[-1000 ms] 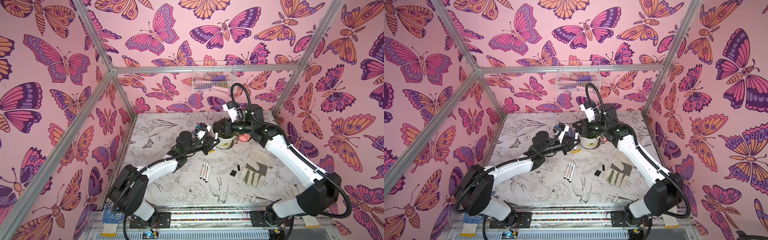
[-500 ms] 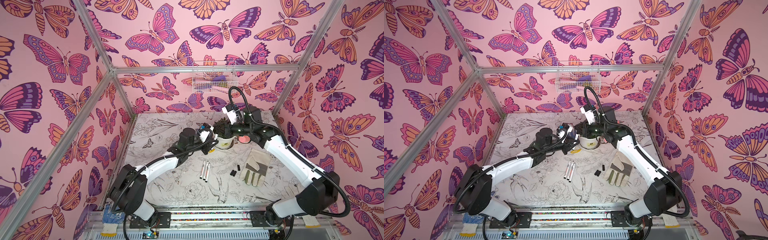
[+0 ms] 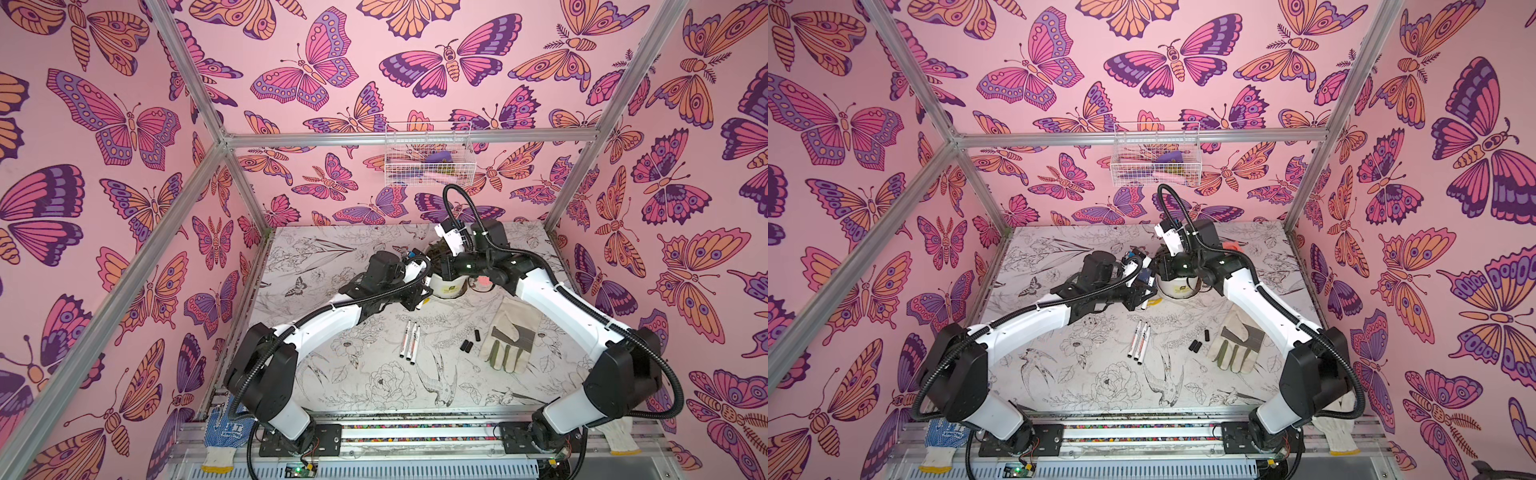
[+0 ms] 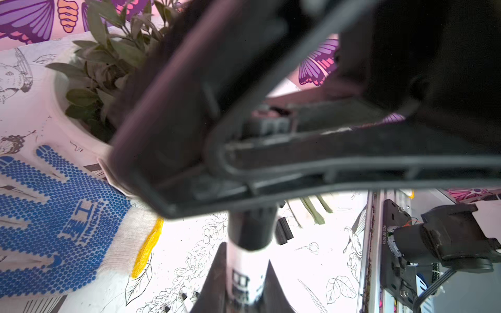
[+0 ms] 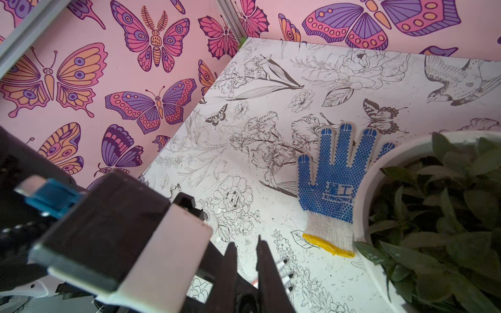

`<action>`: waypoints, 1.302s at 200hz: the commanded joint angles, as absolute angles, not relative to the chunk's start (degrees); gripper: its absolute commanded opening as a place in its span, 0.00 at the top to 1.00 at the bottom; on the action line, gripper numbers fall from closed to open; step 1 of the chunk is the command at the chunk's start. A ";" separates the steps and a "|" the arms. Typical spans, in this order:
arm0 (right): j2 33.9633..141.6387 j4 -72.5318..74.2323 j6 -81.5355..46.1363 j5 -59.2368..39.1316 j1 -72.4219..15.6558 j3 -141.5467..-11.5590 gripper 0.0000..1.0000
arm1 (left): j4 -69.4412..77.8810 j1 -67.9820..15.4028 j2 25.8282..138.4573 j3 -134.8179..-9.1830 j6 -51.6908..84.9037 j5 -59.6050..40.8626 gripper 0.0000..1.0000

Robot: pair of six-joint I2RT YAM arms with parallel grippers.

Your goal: Insert the pens into the pen caps

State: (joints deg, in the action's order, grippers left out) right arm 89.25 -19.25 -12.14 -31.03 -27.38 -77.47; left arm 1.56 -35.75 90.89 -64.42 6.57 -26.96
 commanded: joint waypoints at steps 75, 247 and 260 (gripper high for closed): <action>86.78 -40.97 -18.82 -41.57 -24.26 -67.36 1.00 | 71.96 -25.23 77.90 -57.54 26.06 -8.74 1.00; 79.34 -23.89 -27.50 -47.45 -22.52 -74.03 0.52 | 55.24 -38.25 74.52 -35.06 23.98 -3.06 1.00; 78.14 -22.26 -28.01 -45.46 -22.19 -73.48 0.52 | 54.82 -38.09 73.84 -33.28 24.57 -0.16 1.00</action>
State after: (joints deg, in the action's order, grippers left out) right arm 80.86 -22.57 -28.29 -48.18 -22.76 -71.16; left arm 52.01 -38.50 74.70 -36.91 22.04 -6.04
